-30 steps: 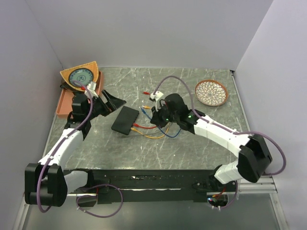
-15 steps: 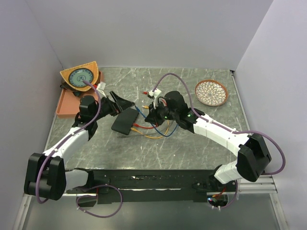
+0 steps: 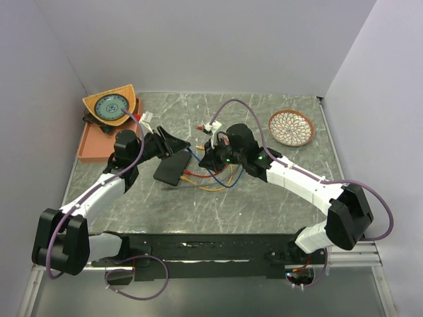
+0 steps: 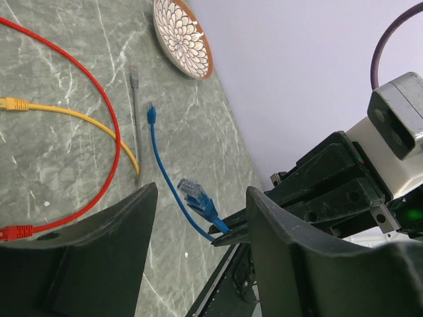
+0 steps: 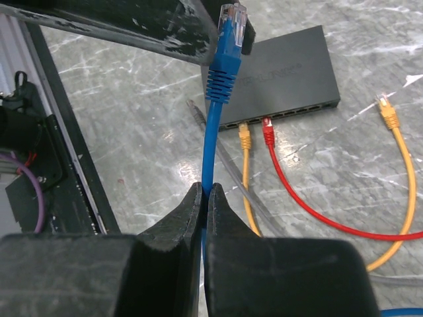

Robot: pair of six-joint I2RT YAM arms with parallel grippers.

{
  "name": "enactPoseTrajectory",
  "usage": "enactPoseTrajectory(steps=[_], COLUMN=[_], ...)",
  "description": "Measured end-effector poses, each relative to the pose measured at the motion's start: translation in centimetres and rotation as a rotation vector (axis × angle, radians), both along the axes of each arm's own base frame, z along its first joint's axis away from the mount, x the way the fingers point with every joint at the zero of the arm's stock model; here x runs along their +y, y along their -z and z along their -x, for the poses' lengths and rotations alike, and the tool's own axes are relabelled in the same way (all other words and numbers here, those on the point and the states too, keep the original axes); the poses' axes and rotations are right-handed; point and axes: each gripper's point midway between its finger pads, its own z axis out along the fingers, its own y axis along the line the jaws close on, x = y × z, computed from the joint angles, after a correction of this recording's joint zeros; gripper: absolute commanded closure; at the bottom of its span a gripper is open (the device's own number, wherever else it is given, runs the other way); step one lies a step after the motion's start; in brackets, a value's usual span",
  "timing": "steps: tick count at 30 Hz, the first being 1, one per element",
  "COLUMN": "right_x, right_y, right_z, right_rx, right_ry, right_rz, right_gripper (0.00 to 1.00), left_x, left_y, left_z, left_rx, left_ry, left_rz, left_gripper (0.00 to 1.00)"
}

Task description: Insert the plug into the switch port

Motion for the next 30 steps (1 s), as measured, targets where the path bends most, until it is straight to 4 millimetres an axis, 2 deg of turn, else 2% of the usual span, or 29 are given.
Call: enactPoseTrajectory(steps=[3, 7, 9, 12, 13, 15, 16, 19, 20, 22, 23, 26, 30], right_x=[0.2, 0.5, 0.7, 0.8, 0.8, 0.8, 0.8, 0.9, 0.9, 1.0, 1.1, 1.3, 1.2], right_y=[-0.1, -0.4, -0.6, -0.7, -0.7, -0.7, -0.6, -0.7, -0.8, -1.1, -1.3, -2.4, -4.4], right_z=[0.2, 0.6, 0.8, 1.1, 1.1, 1.1, 1.2, 1.2, 1.2, 1.2, 1.1, 1.1, 0.0], right_rx=[0.009, 0.021, 0.025, 0.031, 0.033, 0.036, 0.038, 0.037, 0.039, 0.043, 0.048, 0.060, 0.084], right_ry=[-0.011, -0.031, -0.043, -0.058, -0.059, -0.058, -0.058, -0.059, -0.058, -0.059, -0.056, -0.065, -0.067], right_rz=[-0.011, -0.030, -0.040, -0.051, -0.052, -0.050, -0.049, -0.054, -0.056, -0.066, -0.074, -0.115, -0.214], right_gripper=[1.00, 1.00, 1.00, 1.00, 1.00, 1.00, 1.00, 0.82, 0.67, 0.54, 0.41, 0.24, 0.19], left_x=[-0.2, -0.2, -0.3, -0.2, -0.2, -0.2, -0.3, -0.2, -0.2, -0.2, -0.1, -0.1, -0.2], left_y=[0.0, 0.0, 0.0, 0.0, -0.1, -0.4, -0.6, -1.3, -1.4, -1.6, -1.7, -1.8, -2.1], left_z=[0.1, 0.1, 0.1, 0.0, 0.0, 0.0, 0.1, 0.3, 0.3, 0.3, 0.3, 0.3, 0.6], left_rx=[-0.003, -0.004, -0.004, -0.007, -0.008, -0.014, -0.022, -0.041, -0.046, -0.056, -0.060, -0.071, -0.090], left_ry=[0.004, 0.005, 0.004, -0.001, -0.003, -0.007, -0.007, -0.012, -0.013, -0.015, -0.017, -0.020, -0.012], left_rz=[-0.002, -0.003, -0.003, -0.003, -0.002, 0.004, 0.007, 0.012, 0.012, 0.010, 0.009, 0.005, 0.000], left_gripper=[0.48, 0.62, 0.66, 0.80, 0.91, 0.99, 0.99, 0.99, 0.99, 0.99, 0.99, 0.99, 0.99])
